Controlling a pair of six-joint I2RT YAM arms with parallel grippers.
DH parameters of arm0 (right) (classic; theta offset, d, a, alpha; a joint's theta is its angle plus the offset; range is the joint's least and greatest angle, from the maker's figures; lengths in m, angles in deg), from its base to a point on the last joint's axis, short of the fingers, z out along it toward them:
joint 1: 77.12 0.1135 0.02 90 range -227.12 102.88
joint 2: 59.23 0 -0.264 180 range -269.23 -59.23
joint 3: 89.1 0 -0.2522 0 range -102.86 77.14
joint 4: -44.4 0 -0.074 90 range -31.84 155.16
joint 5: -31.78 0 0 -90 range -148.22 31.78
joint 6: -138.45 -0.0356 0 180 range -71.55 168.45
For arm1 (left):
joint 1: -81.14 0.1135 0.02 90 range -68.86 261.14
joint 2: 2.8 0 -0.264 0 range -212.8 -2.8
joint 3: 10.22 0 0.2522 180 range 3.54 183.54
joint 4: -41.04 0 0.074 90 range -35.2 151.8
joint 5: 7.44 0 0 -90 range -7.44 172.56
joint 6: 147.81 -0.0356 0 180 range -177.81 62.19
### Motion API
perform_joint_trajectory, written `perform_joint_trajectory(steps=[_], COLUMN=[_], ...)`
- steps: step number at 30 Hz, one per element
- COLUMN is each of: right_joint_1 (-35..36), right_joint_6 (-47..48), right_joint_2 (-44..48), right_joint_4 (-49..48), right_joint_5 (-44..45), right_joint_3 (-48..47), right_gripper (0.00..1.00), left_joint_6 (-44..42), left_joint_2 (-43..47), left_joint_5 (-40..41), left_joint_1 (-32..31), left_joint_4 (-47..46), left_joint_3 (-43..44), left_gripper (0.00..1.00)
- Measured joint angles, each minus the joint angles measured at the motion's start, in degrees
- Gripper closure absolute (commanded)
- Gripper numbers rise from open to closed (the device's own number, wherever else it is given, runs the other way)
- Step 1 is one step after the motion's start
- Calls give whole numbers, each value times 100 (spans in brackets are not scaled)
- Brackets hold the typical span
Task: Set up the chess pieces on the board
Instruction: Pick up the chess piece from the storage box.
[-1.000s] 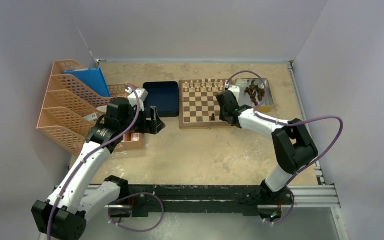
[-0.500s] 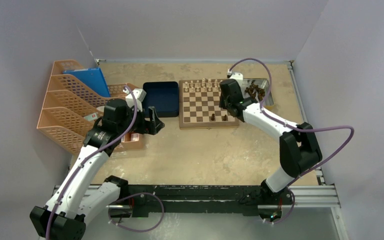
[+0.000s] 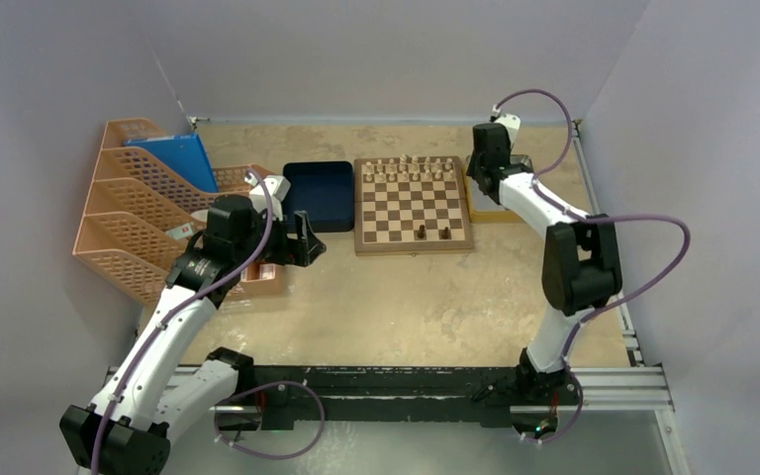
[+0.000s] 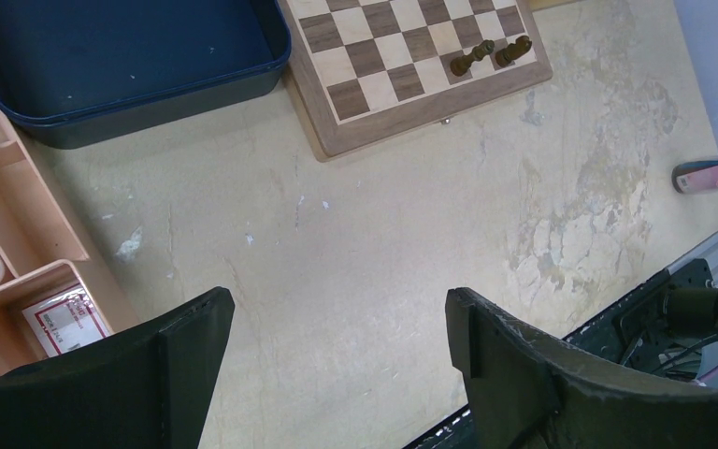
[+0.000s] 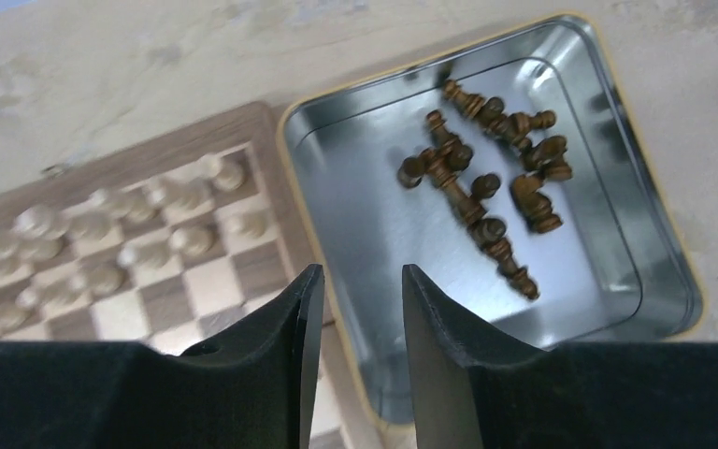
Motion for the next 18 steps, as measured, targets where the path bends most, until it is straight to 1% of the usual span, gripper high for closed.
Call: perform_joint_trajectory(steps=[7,14,18], right_joint_1=[-461,-557,-584], right_joint_6=[164,321,413], right_joint_2=[-1156,-1611,-1674], right_joint_4=[-48,-35,-48], right_joint_5=[-9,9,4], right_joint_3=[-560,-654,-796], right_gripper=[58,58,61], left_joint_6=[0,0,0], left_joint_2=[-2,-4,-50], left_joint_5=[-2,37,98], left_joint_1=[0,0,0], left_joint_4=[0,0,0], left_joint_3=[0,0,0], left_gripper=[17,17,17])
